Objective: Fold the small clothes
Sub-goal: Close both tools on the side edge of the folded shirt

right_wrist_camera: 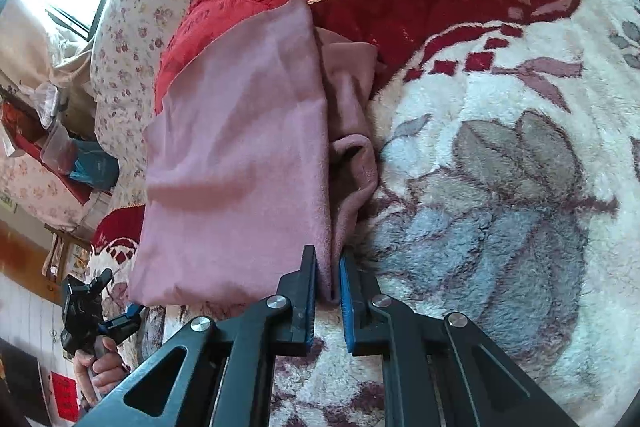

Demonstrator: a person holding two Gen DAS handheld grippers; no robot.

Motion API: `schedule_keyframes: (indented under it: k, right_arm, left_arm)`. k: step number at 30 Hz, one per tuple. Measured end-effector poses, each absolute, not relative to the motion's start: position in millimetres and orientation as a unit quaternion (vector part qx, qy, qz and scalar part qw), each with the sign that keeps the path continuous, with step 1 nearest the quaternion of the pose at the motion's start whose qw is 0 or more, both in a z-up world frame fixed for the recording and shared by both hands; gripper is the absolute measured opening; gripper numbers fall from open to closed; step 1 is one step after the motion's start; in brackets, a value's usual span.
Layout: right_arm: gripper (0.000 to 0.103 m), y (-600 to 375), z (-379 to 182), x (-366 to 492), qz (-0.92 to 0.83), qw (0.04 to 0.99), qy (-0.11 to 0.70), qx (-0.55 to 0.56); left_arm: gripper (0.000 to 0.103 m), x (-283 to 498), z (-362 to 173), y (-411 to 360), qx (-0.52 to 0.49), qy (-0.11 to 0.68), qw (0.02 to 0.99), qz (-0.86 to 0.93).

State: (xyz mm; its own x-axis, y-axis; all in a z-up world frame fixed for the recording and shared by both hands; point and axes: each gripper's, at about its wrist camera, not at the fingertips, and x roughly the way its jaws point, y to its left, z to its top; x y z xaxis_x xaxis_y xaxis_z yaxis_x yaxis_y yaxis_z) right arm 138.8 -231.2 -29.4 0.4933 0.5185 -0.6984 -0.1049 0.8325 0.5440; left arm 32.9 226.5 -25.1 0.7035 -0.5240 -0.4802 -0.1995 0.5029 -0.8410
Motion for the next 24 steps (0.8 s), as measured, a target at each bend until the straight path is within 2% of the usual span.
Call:
schedule_keyframes:
  k: [3, 4, 5, 7, 10, 13, 15, 18, 24]
  right_arm:
    - [0.010, -228.2, -30.1, 139.3, 0.185, 0.836, 0.470, 0.212]
    - [0.010, -226.8, -31.4, 139.5, 0.181, 0.837, 0.473, 0.207]
    - [0.010, -226.5, -32.4, 140.6, 0.179, 0.838, 0.473, 0.206]
    - [0.011, -226.0, -34.1, 140.8, 0.175, 0.839, 0.472, 0.208]
    - [0.013, -223.0, -34.6, 143.1, 0.169, 0.840, 0.471, 0.208]
    - [0.014, -219.0, -34.7, 145.3, 0.173, 0.841, 0.474, 0.197]
    - [0.007, -215.7, -28.6, 143.3, 0.174, 0.849, 0.470, 0.165]
    - [0.006, -215.2, -12.0, 132.6, 0.172, 0.861, 0.458, 0.138]
    - [0.006, -248.0, 13.4, 88.2, 0.169, 0.859, 0.461, 0.143]
  left_arm:
    - [0.079, 31.7, -26.5, 227.1, -0.485, 0.371, 0.786, -0.097]
    - [0.067, 32.5, -27.3, 225.7, -0.472, 0.378, 0.792, -0.082]
    - [0.051, 33.6, -28.8, 223.6, -0.457, 0.388, 0.797, -0.071]
    - [0.033, 36.7, -30.3, 216.9, -0.420, 0.407, 0.810, -0.048]
    - [0.016, 39.7, -30.7, 209.5, -0.388, 0.417, 0.821, -0.043]
    - [0.011, 36.9, -25.4, 197.5, -0.343, 0.416, 0.841, -0.037]
    - [0.010, 29.1, -15.1, 188.3, -0.309, 0.409, 0.858, -0.039]
    - [0.010, 7.1, -2.9, 178.0, -0.277, 0.404, 0.871, -0.046]
    - [0.010, -45.3, -18.2, 167.5, -0.330, 0.450, 0.826, -0.086]
